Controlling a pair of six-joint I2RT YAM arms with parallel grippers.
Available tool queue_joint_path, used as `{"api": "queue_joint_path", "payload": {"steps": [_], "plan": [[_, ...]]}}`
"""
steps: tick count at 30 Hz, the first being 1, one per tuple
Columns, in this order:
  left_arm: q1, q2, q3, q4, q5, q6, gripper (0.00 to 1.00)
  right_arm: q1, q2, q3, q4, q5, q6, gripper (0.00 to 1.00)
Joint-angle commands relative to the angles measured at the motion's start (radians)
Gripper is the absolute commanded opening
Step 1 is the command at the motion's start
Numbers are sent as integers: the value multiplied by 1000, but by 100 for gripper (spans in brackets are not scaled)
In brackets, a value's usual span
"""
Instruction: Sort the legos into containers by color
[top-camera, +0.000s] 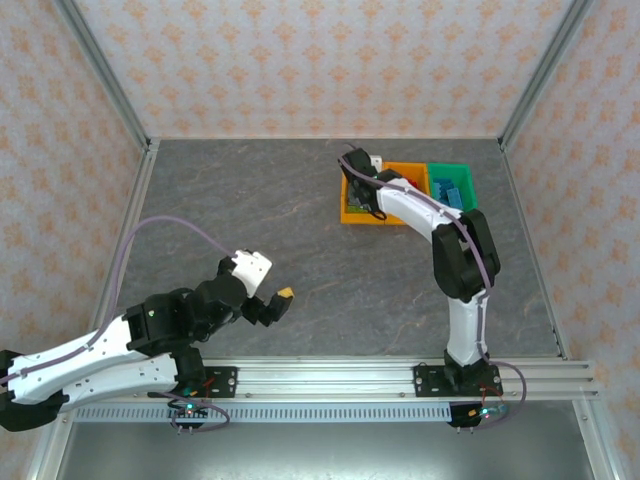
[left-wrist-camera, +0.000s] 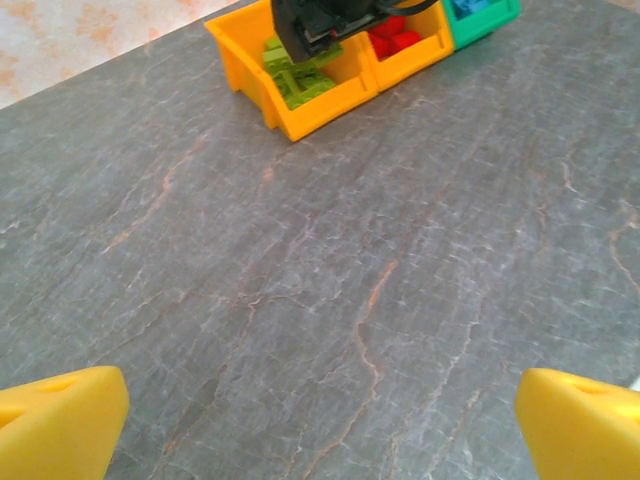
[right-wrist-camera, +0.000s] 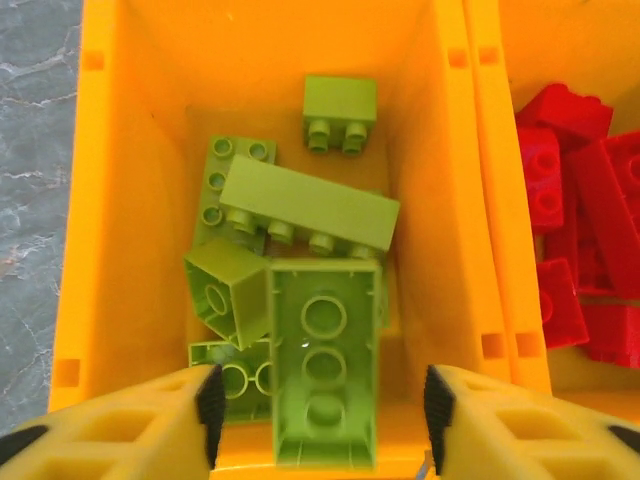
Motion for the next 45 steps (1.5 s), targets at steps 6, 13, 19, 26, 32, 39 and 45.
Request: {"api": "queue_joint_path", "payload": {"steps": [6, 13, 19, 26, 32, 39, 45], "plan": [[111, 13, -51, 135, -204, 7, 100, 5, -270, -122, 1, 39, 7, 61], [321, 33, -184, 406, -233, 270, 100, 6, -686, -538, 226, 268, -53, 69], [492, 110, -377, 727, -237, 374, 100, -57, -985, -1004, 675, 465, -236, 85], [796, 255, -480, 1044, -12, 304, 100, -228, -816, -1127, 866, 453, -212, 90], [951, 554, -480, 1341, 143, 259, 100, -354, -625, -1172, 1161, 189, -270, 93], [1012, 807, -425, 1519, 241, 268, 100, -379, -518, -1188, 1336, 26, -367, 100], [1043, 806, -361, 1377, 228, 214, 100, -482, -470, -1203, 1366, -65, -273, 99]]}}
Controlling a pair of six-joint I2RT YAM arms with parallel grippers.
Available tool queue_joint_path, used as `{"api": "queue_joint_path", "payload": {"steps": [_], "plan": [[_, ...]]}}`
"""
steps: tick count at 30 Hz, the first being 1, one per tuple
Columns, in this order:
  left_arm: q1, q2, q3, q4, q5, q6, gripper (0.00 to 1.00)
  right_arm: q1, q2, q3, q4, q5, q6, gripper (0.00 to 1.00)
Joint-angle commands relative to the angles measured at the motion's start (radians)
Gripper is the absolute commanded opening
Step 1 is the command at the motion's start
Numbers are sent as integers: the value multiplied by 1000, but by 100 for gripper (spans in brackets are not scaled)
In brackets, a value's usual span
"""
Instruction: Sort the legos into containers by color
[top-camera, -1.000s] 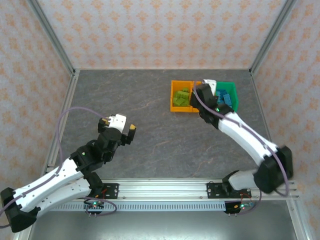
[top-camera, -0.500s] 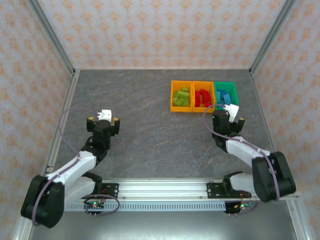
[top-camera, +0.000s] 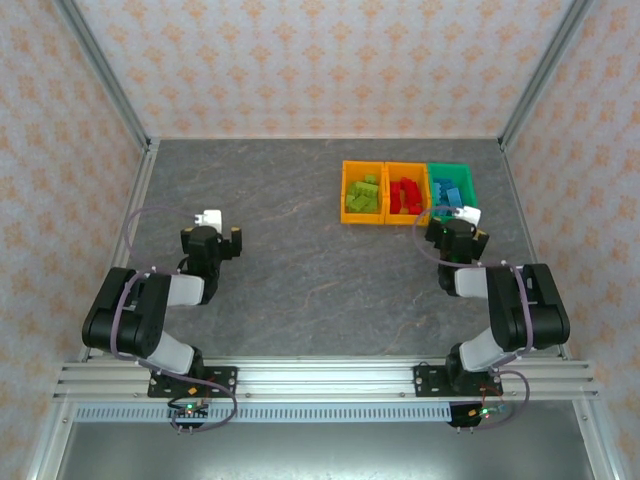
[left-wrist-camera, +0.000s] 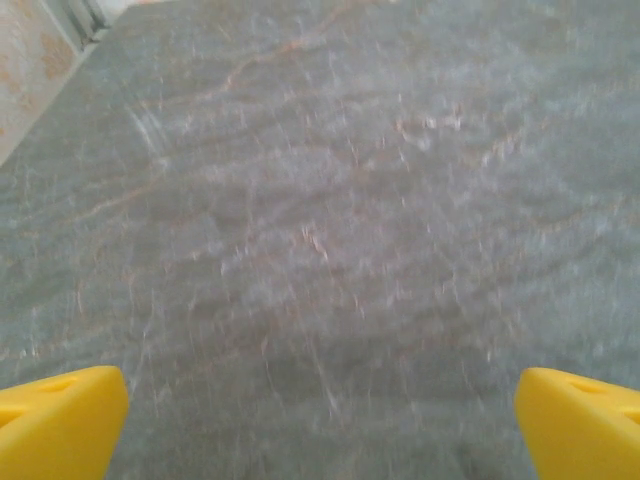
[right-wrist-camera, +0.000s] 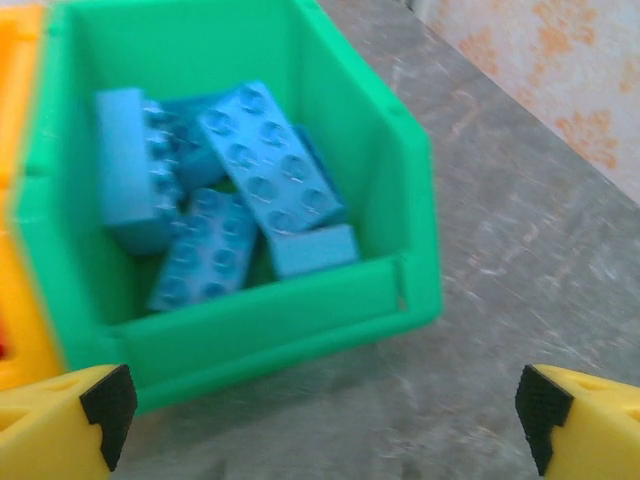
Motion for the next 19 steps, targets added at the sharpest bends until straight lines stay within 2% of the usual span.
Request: {"api": "queue_joint_path", "payload": {"steps": [1, 17, 19], "plan": [[12, -3, 29, 43, -2, -40, 100, 3, -8, -5, 78, -44, 28, 99], [18, -6, 39, 14, 14, -45, 100, 5, -8, -13, 89, -41, 24, 99], [18, -6, 39, 14, 13, -44, 100, 5, -9, -21, 105, -8, 40, 99]]}}
